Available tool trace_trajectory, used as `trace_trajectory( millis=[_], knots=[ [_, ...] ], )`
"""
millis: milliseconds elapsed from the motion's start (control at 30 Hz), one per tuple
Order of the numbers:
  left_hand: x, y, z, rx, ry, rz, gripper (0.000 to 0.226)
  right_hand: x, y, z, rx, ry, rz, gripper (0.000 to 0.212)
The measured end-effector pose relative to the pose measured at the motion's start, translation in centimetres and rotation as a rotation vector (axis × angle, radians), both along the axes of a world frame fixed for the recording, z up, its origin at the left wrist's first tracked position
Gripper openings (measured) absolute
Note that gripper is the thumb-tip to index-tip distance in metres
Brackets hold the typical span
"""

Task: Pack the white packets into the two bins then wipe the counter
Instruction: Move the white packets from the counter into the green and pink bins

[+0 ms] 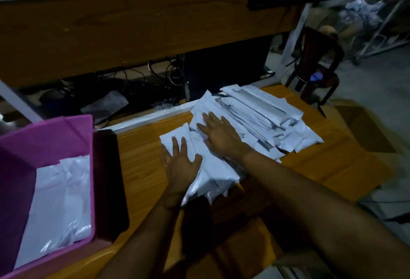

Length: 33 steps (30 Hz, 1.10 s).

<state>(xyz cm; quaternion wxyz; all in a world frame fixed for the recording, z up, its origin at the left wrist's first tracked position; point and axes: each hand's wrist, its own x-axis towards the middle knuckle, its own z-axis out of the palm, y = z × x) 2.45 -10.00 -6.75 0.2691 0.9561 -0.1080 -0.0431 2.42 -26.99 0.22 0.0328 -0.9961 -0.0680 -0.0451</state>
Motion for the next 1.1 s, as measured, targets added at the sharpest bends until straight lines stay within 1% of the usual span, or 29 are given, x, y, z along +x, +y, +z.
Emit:
trace_trajectory(
  millis=[67, 167, 233, 300, 433, 533, 633, 800, 900, 967, 1100],
  knots=[
    [1.0, 1.4, -0.3, 0.046, -0.035, 0.007, 0.087, 0.2, -0.6, -1.9, -0.036, 0.059, -0.042, 0.059],
    [1.9, 2.7, -0.9, 0.133, -0.099, 0.016, 0.085, -0.2, -0.9, -3.5, 0.035, 0.002, -0.087, 0.053],
    [2.0, 2.9, -0.9, 0.125, -0.122, 0.006, 0.081, -0.2, -0.9, -3.6, 0.059, -0.038, -0.106, 0.050],
    [1.8, 2.8, -0.5, 0.068, -0.127, 0.006, 0.080, -0.1, -0.9, -3.2, 0.080, -0.038, -0.120, 0.046],
    [1.3, 2.6, 1.3, -0.107, -0.124, 0.045, 0.080, 1.0, -1.3, -0.9, 0.129, 0.071, -0.138, 0.046],
    [1.2, 2.4, 3.3, -0.177, -0.138, 0.057, 0.075, 1.1, -1.2, 1.3, 0.165, 0.035, -0.165, 0.046],
    [0.6, 2.4, 5.4, -0.221, -0.179, 0.060, 0.071, -0.1, -0.6, 3.3, 0.244, -0.021, -0.206, 0.045],
    [-3.4, 2.8, 9.6, -0.365, -0.302, 0.036, 0.065, -5.4, 1.3, 5.0, 0.493, -0.130, -0.354, 0.043],
    [-7.3, 4.0, 11.0, -0.447, -0.317, 0.028, 0.064, -10.1, 3.4, 4.7, 0.603, -0.260, -0.372, 0.041],
    [-10.4, 5.0, 12.0, -0.493, -0.331, 0.023, 0.063, -13.2, 4.9, 4.5, 0.648, -0.313, -0.374, 0.040],
    [-16.8, 8.3, 14.0, -0.441, -0.383, 0.023, 0.059, -19.7, 8.2, 4.4, 0.716, -0.402, -0.378, 0.043]
  ],
)
